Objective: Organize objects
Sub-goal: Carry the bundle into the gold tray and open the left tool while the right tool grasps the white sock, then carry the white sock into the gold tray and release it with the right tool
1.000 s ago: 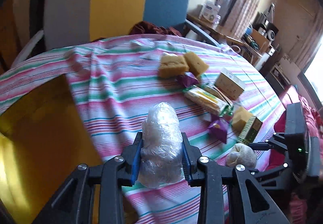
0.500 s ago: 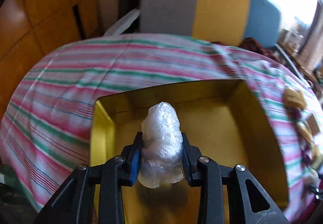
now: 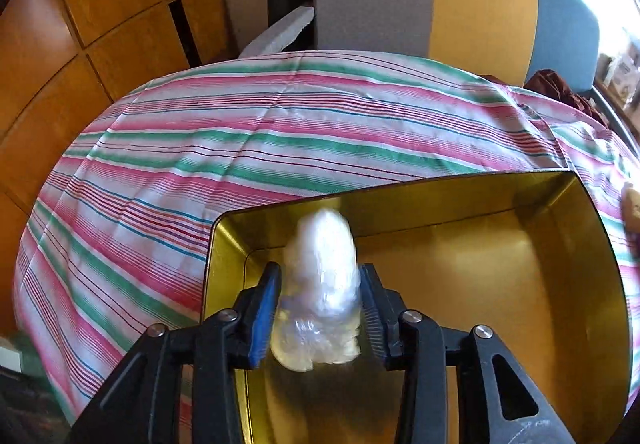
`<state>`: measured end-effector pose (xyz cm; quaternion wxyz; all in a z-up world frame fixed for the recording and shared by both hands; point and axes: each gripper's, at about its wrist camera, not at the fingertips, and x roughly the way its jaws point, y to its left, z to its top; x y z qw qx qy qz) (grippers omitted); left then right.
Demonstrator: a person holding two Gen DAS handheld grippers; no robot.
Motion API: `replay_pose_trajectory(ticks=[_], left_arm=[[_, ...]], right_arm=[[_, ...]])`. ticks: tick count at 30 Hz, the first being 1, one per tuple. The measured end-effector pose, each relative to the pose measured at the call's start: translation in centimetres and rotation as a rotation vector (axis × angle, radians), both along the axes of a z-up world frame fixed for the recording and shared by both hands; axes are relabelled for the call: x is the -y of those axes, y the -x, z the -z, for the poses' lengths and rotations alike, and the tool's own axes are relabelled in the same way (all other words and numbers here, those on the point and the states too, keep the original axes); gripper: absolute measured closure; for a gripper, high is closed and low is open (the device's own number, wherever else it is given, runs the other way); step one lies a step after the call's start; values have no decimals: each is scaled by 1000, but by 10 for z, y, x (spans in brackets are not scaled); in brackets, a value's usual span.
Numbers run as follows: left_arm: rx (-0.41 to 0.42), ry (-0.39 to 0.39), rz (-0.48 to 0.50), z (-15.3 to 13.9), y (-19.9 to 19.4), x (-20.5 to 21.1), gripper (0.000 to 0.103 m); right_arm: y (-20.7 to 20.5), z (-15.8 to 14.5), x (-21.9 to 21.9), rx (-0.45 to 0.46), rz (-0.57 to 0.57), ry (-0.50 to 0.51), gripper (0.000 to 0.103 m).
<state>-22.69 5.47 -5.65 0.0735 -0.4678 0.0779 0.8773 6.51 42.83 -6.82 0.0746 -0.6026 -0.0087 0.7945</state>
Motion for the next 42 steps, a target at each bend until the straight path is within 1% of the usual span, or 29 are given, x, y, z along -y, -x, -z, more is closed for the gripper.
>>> replay_pose_trajectory(ticks=[2, 4, 5, 7, 9, 11, 12, 13, 15, 16, 19, 22, 25, 31, 37, 42], left_arm=[[-18, 7, -1, -2, -3, 0, 59], [-31, 11, 5, -5, -6, 0, 54], [-42, 13, 1, -8, -8, 1, 54], [-75, -3, -4, -18, -18, 5, 54], [-111, -2, -6, -28, -30, 7, 54], [-149, -25, -11, -42, -53, 10, 48], [-168, -34, -10, -47, -62, 11, 43], [-194, -36, -7, -53, -73, 10, 40], [-242, -42, 1, -64, -99, 11, 38], [-250, -52, 0, -67, -108, 12, 37], [-255, -91, -5, -73, -131, 17, 37], [-246, -112, -25, -76, -148, 23, 37], [-248, -110, -38, -77, -158, 27, 37], [-205, -168, -68, -75, -167, 50, 35], [-200, -160, -114, -70, -169, 70, 35], [-202, -142, -159, -66, -166, 88, 35]], right_arm=[[0, 0, 0, -3, 2, 0, 46], [0, -1, 2, -7, 4, -2, 47], [0, -1, 2, -14, 7, -1, 47], [-1, -4, 1, -35, 16, 11, 47], [-3, -7, 1, -60, 27, 34, 47], [-2, -11, 4, -86, 28, 58, 47], [2, -14, 13, -104, 23, 73, 47], [8, -16, 18, -119, 16, 80, 47], [16, -30, 39, -165, -13, 104, 47], [22, -36, 45, -187, -31, 117, 47], [34, -58, 83, -240, -91, 162, 47], [60, -66, 118, -269, -152, 211, 47], [92, -62, 149, -270, -212, 235, 47], [137, -55, 217, -244, -304, 275, 47], [185, -41, 253, -205, -294, 297, 47], [225, -24, 271, -151, -230, 322, 47]])
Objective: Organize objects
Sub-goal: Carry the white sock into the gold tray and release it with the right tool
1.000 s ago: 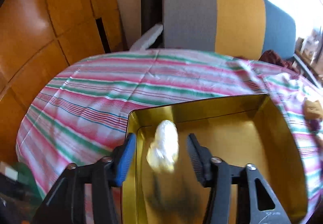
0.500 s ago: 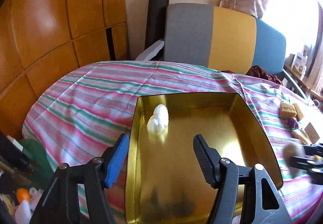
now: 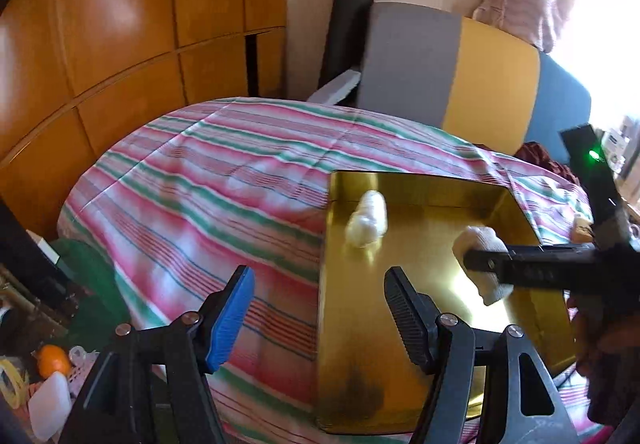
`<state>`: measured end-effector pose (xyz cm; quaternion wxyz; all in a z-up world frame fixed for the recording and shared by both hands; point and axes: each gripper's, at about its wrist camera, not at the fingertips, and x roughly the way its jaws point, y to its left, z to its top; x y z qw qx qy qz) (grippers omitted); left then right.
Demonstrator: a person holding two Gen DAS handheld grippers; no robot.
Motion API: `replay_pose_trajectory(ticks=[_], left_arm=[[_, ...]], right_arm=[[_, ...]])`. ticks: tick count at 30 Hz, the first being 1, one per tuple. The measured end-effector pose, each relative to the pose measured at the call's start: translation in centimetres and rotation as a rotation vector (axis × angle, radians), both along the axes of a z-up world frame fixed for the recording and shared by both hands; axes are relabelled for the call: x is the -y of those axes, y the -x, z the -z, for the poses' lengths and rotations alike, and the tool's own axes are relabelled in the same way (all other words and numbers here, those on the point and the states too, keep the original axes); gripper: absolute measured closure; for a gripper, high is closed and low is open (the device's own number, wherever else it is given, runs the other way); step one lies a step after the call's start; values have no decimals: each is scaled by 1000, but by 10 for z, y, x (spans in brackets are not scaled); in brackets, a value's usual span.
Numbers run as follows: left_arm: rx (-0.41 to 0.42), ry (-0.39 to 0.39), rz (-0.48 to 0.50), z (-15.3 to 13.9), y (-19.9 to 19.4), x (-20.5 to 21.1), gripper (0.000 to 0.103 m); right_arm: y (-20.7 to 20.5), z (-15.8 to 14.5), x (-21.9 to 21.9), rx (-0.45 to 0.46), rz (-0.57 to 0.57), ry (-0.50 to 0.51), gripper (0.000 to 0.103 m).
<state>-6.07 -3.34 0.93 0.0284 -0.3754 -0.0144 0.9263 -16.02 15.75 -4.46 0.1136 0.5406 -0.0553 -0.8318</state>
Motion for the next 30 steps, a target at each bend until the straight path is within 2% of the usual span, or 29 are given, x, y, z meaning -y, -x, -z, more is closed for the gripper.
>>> replay_pose_trajectory(ticks=[4, 10, 18, 26, 30], left_arm=[[11, 7, -32, 6, 2, 12, 34], [28, 9, -65, 13, 2, 23, 31], [19, 9, -89, 14, -2, 28, 26], [20, 15, -63, 16, -5, 17, 26], [16, 18, -29, 16, -9, 3, 26]], right_arm=[[24, 13, 13, 44, 46, 27, 46], [43, 16, 31, 46, 37, 92, 44], [16, -17, 19, -62, 16, 144, 39], [-40, -33, -21, -146, 48, 56, 39], [-69, -41, -42, -195, 104, -52, 39]])
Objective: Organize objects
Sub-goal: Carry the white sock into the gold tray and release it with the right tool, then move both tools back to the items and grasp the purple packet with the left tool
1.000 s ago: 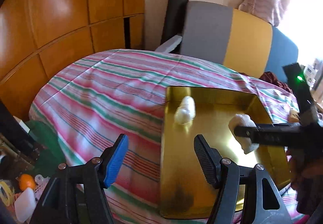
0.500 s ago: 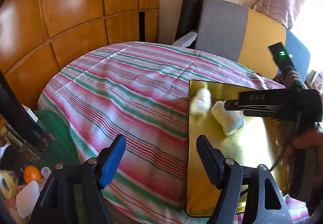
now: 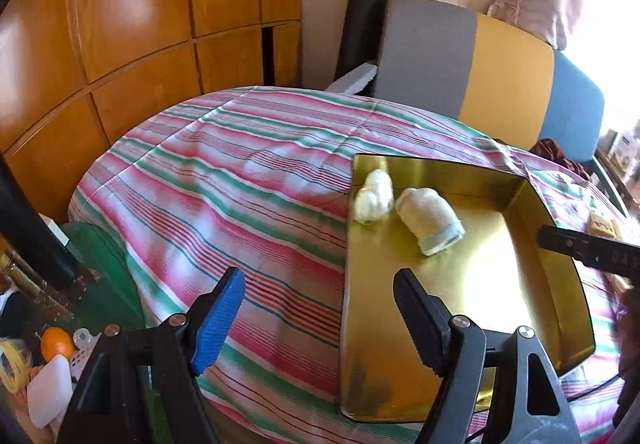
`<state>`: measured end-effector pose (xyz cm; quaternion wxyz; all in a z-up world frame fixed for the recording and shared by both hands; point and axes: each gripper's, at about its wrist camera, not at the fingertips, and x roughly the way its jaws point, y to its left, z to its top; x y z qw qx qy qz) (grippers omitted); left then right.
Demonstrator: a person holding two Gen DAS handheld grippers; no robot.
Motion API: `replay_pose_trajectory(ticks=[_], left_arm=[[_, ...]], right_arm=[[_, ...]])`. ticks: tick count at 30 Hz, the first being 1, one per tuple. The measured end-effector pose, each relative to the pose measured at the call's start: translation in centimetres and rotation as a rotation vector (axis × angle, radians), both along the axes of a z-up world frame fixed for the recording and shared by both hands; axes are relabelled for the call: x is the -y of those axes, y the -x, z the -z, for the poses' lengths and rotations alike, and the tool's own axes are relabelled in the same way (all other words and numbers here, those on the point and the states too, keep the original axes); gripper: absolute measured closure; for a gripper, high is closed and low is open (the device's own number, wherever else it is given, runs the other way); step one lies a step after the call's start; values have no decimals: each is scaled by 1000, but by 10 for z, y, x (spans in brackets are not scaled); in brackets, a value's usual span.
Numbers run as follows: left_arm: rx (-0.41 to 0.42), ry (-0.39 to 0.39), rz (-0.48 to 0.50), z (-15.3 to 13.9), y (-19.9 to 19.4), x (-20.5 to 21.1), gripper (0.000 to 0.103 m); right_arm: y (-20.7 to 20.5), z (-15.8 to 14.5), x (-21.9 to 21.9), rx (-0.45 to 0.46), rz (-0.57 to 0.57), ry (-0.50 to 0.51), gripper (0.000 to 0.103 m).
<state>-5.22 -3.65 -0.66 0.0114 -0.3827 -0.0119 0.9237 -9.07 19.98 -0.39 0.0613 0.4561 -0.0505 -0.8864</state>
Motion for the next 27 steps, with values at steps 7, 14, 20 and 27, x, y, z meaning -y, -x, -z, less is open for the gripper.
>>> replay_pose_trajectory(ticks=[7, 14, 20, 27], left_arm=[[0, -9, 62, -2, -4, -29, 26], [-18, 6, 148, -11, -10, -65, 26], [-34, 23, 223, -18, -13, -98, 26], [-52, 39, 310, -25, -19, -134, 26]], right_arm=[[-43, -11, -28, -69, 99, -150, 38], [-76, -18, -55, -101, 177, -229, 38], [-95, -19, -71, -115, 219, -265, 38], [-109, -20, -90, -120, 258, -283, 38]])
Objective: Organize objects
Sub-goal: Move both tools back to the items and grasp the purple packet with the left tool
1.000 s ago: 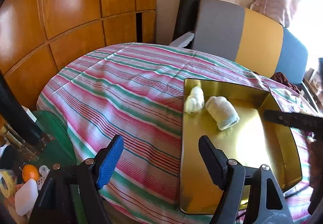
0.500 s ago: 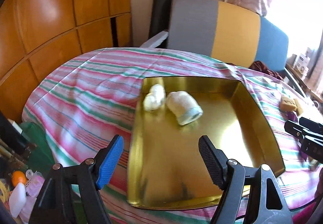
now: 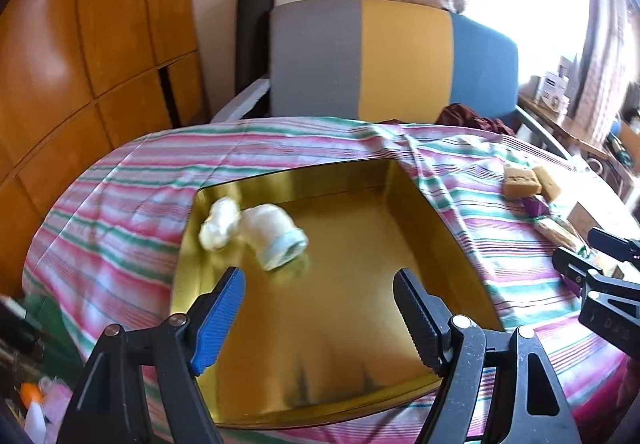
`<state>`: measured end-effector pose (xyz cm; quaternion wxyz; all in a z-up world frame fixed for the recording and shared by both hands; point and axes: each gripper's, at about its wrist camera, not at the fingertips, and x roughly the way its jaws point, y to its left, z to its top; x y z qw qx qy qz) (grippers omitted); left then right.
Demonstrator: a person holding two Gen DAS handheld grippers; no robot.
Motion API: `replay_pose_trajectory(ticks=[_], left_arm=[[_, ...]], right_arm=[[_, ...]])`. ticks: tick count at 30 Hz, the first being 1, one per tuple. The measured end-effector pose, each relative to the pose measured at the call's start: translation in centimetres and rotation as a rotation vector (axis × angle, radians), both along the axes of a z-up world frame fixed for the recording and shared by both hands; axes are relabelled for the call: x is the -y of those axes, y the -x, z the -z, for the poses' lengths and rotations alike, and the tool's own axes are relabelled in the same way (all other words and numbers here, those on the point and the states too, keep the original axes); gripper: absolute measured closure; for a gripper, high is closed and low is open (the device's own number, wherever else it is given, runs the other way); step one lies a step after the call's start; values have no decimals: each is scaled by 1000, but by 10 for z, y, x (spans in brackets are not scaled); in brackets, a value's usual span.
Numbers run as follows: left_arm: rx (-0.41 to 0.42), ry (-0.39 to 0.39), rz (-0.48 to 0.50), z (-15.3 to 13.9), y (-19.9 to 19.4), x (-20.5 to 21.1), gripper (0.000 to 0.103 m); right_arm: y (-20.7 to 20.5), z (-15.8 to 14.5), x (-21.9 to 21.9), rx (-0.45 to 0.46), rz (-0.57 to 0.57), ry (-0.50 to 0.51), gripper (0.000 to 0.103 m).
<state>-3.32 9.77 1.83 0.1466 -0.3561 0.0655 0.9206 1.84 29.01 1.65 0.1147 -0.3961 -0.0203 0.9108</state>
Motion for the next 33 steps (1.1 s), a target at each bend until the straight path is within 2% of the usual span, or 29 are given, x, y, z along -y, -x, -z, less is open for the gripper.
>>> replay_pose_trajectory(ticks=[15, 20, 26, 30, 33], left_arm=[[-12, 38, 196, -3, -12, -81, 26], [-10, 46, 265, -2, -13, -110, 26], [7, 62, 374, 5, -19, -153, 26], [48, 49, 434, 10, -21, -181, 26], [71, 44, 474, 15, -23, -203, 26]], right_arm=[[-28, 9, -71, 40, 136, 19, 38], [-46, 11, -120, 64, 228, 51, 38], [-77, 12, -181, 82, 399, 59, 38], [-93, 15, -209, 82, 482, 114, 38], [-99, 19, -218, 84, 500, 147, 38]])
